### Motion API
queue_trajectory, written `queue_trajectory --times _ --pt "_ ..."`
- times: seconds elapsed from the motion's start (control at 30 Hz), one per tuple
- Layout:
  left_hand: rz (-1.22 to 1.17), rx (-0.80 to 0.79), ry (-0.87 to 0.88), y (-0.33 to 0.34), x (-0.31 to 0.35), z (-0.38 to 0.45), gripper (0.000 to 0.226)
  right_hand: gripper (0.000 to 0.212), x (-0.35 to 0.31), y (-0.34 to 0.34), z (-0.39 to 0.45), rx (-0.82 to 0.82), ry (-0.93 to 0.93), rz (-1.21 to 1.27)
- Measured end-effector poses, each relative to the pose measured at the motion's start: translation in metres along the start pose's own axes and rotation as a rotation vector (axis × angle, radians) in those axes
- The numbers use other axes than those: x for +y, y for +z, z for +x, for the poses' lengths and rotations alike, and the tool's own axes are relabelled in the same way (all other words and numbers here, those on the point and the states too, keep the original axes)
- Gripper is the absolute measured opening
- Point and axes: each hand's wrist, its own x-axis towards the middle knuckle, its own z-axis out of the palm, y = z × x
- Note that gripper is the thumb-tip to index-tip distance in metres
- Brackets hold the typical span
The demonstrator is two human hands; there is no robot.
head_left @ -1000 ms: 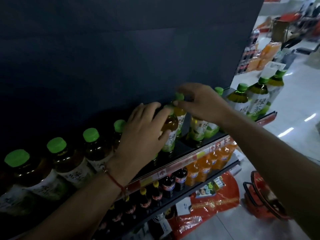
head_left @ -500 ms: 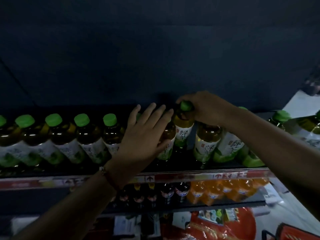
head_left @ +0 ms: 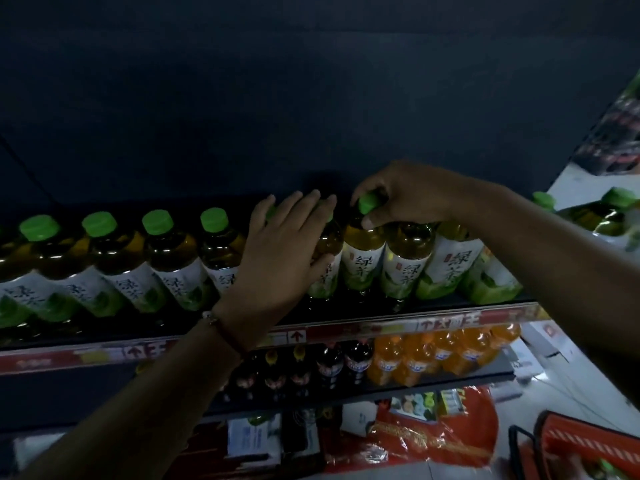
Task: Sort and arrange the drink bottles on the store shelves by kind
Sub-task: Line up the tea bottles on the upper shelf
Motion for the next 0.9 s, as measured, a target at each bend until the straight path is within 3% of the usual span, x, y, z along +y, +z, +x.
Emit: queue_trajectory --times 0.23,0.43,0.57,0.73,0.9 --pt "0.026 0.005 0.045 -0.003 0.001 0.001 0.077 0.044 -0.008 0.009 -0.020 0.045 0.085 0.070" --pt "-0.059 -0.055 0.177 -0.012 0.016 0.028 0.091 0.082 -0.007 0.006 -0.048 0.183 0.180 -0.003" --pt "-0.100 -0.125 0.283 -0.005 0.024 0.046 0.096 0.084 0.004 0.019 -0.060 0.160 0.287 -0.165" --pt "-0.125 -0.083 0.262 0.003 0.024 0.047 0.089 0.072 0.016 0.040 -0.062 0.334 0.274 -0.089" --pt "-0.082 -0.057 0.246 0.007 0.027 0.046 0.089 0.077 0.020 0.048 -0.058 0.377 0.288 -0.113"
